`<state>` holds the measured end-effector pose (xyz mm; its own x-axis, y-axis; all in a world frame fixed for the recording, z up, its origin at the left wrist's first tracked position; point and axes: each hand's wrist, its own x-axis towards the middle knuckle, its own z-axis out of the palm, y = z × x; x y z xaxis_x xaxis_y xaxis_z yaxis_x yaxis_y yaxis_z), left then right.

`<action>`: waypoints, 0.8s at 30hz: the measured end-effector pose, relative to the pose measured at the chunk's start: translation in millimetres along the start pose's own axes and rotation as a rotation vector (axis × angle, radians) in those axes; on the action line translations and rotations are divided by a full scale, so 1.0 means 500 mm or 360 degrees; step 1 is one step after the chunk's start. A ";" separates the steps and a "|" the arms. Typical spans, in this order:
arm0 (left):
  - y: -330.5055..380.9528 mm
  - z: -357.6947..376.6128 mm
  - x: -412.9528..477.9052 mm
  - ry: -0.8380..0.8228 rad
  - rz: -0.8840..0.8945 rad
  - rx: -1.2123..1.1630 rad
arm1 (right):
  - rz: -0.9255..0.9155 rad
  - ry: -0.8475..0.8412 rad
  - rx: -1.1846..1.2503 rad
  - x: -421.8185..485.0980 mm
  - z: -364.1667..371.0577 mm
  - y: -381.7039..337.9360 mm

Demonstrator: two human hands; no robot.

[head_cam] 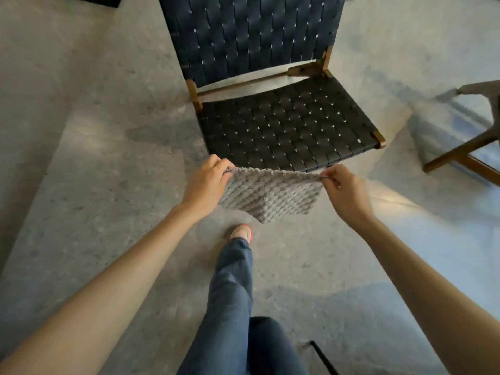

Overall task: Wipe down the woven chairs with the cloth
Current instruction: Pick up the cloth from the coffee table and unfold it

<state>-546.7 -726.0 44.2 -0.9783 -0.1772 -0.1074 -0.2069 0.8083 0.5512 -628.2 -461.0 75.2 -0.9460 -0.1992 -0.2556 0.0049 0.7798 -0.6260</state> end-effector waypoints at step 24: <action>-0.045 0.273 0.200 0.0005 -0.0361 0.0043 | -0.0209 -0.0451 -0.0194 0.370 0.130 0.237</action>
<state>-641.2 -685.3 -91.7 -0.9065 -0.3580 -0.2238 -0.4221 0.7623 0.4906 -781.3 -444.0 -94.2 -0.8080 -0.4468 -0.3840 -0.1662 0.7982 -0.5790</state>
